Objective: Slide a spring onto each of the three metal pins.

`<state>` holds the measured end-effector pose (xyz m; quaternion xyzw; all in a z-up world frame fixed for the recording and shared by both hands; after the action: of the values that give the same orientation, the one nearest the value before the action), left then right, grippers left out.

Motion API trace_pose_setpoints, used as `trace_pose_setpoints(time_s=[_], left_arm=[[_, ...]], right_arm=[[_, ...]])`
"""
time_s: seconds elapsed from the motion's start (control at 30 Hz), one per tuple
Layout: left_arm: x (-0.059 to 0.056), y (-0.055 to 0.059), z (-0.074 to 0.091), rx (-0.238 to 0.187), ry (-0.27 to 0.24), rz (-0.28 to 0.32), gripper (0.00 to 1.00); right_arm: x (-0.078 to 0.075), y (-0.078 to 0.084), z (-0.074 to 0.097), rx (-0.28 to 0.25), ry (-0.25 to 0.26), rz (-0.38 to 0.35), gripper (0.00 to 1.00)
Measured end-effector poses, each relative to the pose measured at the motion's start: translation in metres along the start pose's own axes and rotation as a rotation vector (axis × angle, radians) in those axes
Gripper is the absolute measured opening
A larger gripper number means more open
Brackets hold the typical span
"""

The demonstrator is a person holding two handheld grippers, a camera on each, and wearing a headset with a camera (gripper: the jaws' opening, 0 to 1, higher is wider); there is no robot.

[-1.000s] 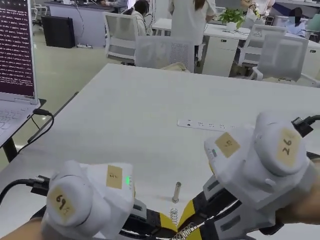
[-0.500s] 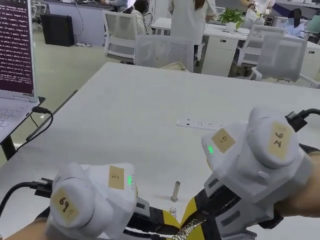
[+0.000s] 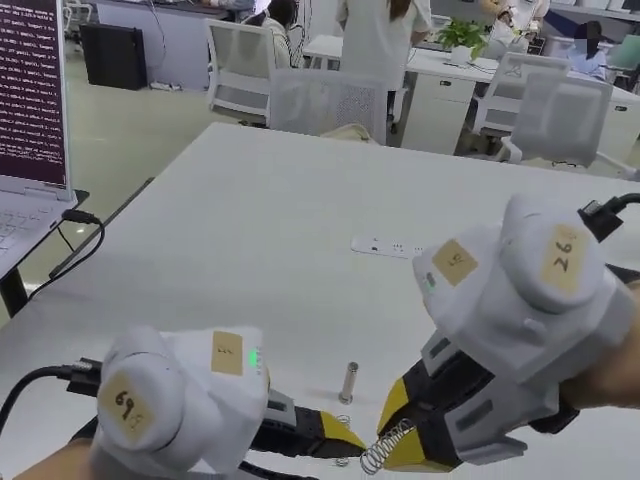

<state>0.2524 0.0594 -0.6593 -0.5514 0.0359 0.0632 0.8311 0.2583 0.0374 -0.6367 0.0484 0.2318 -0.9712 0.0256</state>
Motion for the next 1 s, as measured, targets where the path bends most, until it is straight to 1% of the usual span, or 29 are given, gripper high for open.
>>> trace_pose_setpoints(time_s=[0.07, 0.17, 0.3, 0.37, 0.6, 0.73, 0.8, 1.0], left_arm=[[0.002, 0.001, 0.003, -0.008, -0.007, 0.012, 0.25], [0.006, 0.002, 0.008, -0.019, -0.022, 0.024, 0.28], [0.010, 0.002, 0.014, -0.031, -0.039, 0.036, 0.33], [0.013, 0.002, 0.018, -0.043, -0.050, 0.046, 0.35], [0.020, 0.001, 0.027, -0.077, -0.078, 0.075, 0.42], [0.025, 0.004, 0.031, -0.084, -0.101, 0.089, 0.44], [0.027, 0.005, 0.034, -0.090, -0.112, 0.095, 0.47], [0.037, 0.015, 0.041, -0.096, -0.158, 0.122, 0.51]], right_arm=[[-0.003, 0.004, 0.004, 0.008, 0.010, -0.010, 0.08], [-0.009, 0.012, 0.011, 0.029, 0.029, -0.015, 0.08], [-0.018, 0.021, 0.022, 0.040, 0.056, -0.039, 0.08], [-0.022, 0.025, 0.026, 0.051, 0.068, -0.043, 0.08], [-0.031, 0.038, 0.039, 0.072, 0.094, -0.067, 0.08], [-0.038, 0.043, 0.044, 0.076, 0.113, -0.085, 0.08], [-0.041, 0.045, 0.046, 0.079, 0.122, -0.089, 0.08], [-0.048, 0.050, 0.050, 0.089, 0.141, -0.099, 0.08]])
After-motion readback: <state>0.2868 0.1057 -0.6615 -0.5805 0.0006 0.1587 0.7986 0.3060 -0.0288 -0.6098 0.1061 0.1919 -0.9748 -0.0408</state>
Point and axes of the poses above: the centre of the closed fingertips' face, and the gripper's own axes: z roughly backward along the fingers, x roughly to its left, y roughly out of its underside, the point moved 1 cm from there along z, roughly backward along the fingers, and after that the axes turned 8 degrees about z, right-handed, at the moved point
